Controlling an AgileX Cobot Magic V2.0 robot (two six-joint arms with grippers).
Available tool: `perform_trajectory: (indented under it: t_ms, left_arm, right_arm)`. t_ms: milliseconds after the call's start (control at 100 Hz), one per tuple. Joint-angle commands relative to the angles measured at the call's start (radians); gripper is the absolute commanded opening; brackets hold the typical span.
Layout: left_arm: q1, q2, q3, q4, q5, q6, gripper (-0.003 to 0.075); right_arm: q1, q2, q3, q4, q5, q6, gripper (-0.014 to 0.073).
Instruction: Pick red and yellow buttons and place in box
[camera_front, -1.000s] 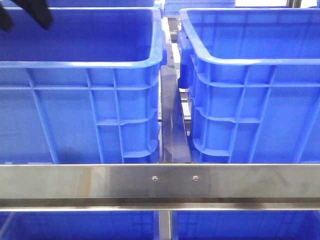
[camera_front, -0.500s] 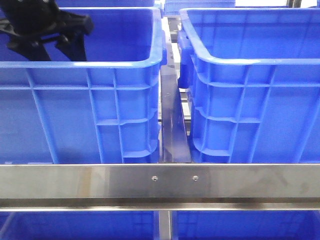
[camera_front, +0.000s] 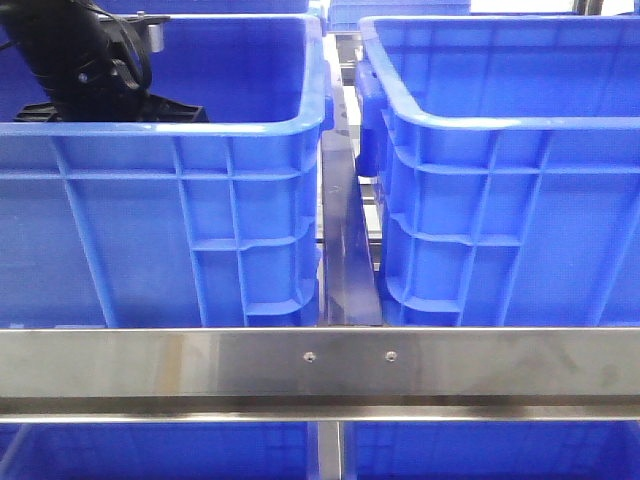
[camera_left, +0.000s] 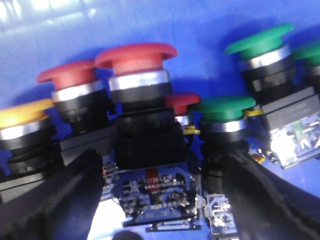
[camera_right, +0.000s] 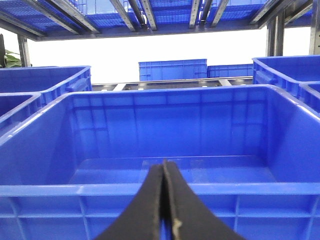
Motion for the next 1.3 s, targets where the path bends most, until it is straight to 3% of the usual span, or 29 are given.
perform_trajectory:
  t_ms: [0,250,690,970,1290]
  left_arm:
    - [-0.007,-0.047,-0.033,-0.010,-0.039,-0.010,0.0403]
    - [-0.007,-0.058,-0.033,-0.010,-0.030,-0.010,-0.0022]
    - [-0.073,-0.327,-0.033,-0.010,0.059,0.051,-0.0019]
    - [-0.300,-0.502,-0.033,-0.010,0.075,0.070,-0.0019]
    - [-0.557,-0.518,-0.033,-0.010,0.085,0.078,-0.0019]
  right_arm:
    - [0.001,-0.027,-0.019,-0.006,-0.084,-0.003,-0.0068]
    - [0.001,-0.027,-0.019,-0.006,-0.084,-0.003,-0.0068]
    - [0.001,-0.027,-0.019,-0.006,-0.084,-0.003,-0.0068]
    - [0.001,-0.027,-0.019,-0.006,-0.084,-0.003,-0.0068]
    - [0.001,-0.027,-0.019,-0.006,-0.084,-0.003,-0.0068]
